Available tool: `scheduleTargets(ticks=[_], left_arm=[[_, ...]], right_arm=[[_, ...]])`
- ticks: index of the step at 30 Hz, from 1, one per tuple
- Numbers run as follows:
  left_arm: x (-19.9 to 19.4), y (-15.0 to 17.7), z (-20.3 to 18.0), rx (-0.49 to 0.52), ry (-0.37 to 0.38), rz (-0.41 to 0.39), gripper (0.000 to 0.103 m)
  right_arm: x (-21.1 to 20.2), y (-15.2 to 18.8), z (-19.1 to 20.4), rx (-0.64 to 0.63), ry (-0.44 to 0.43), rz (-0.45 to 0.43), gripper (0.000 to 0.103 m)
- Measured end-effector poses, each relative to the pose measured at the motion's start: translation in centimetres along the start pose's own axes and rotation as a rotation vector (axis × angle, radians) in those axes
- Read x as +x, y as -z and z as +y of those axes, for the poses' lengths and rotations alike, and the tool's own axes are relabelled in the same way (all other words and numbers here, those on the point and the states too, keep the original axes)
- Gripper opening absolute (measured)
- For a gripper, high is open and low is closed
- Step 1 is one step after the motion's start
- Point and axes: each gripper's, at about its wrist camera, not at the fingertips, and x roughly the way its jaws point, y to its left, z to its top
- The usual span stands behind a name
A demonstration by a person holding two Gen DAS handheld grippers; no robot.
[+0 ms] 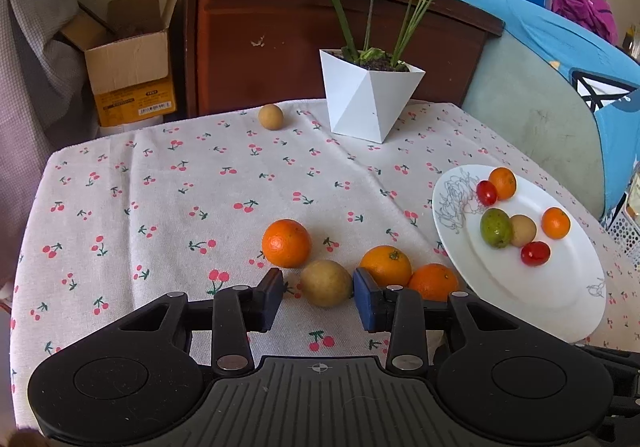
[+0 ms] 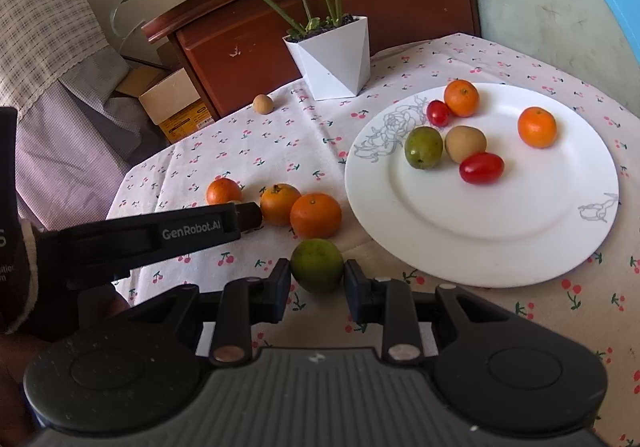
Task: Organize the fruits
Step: 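Grasp a green lime with the right tool while the left tool grasps a brown kiwi, then carry the lime and kiwi onto the plate and open both tools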
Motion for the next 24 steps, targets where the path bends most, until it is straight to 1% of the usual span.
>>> scheduleTargets(ticks=[1, 2, 3, 6, 8, 14, 20, 24], left_arm=[[0.0, 0.1, -0.1, 0.009, -0.002, -0.003, 0.033], [0.0, 0.1, -0.3, 0.013, 0.006, -0.003, 0.027], [0.0, 0.1, -0.3, 0.010, 0.014, 0.002, 0.026], [-0.2, -0.1, 0.0, -0.015, 0.021, 0.013, 0.026], [-0.5, -0.3, 0.2, -0.034, 0.012, 0.017, 0.026], [-1.8, -1.2, 0.4, -0.066, 0.020, -0.030, 0.025], [-2.8, -2.4, -0.3, -0.082, 0.060, -0.080, 0.026], [-2.8, -2.9, -1.4, -0.087, 0.114, -0.091, 0.026]], right_arm=[[0.0, 0.0, 0.0, -0.001, 0.000, -0.001, 0.028], [0.0, 0.0, 0.0, -0.002, 0.000, -0.001, 0.028], [0.0, 0.0, 0.0, -0.001, -0.001, -0.001, 0.028], [0.0, 0.0, -0.1, 0.006, -0.005, 0.000, 0.028], [0.0, -0.1, -0.1, 0.013, -0.009, 0.000, 0.028], [-0.7, -0.8, -0.4, 0.029, -0.016, -0.028, 0.028], [-2.0, -2.1, -1.3, 0.052, -0.002, -0.088, 0.028], [-3.3, -3.2, -2.7, 0.088, 0.039, -0.148, 0.028]])
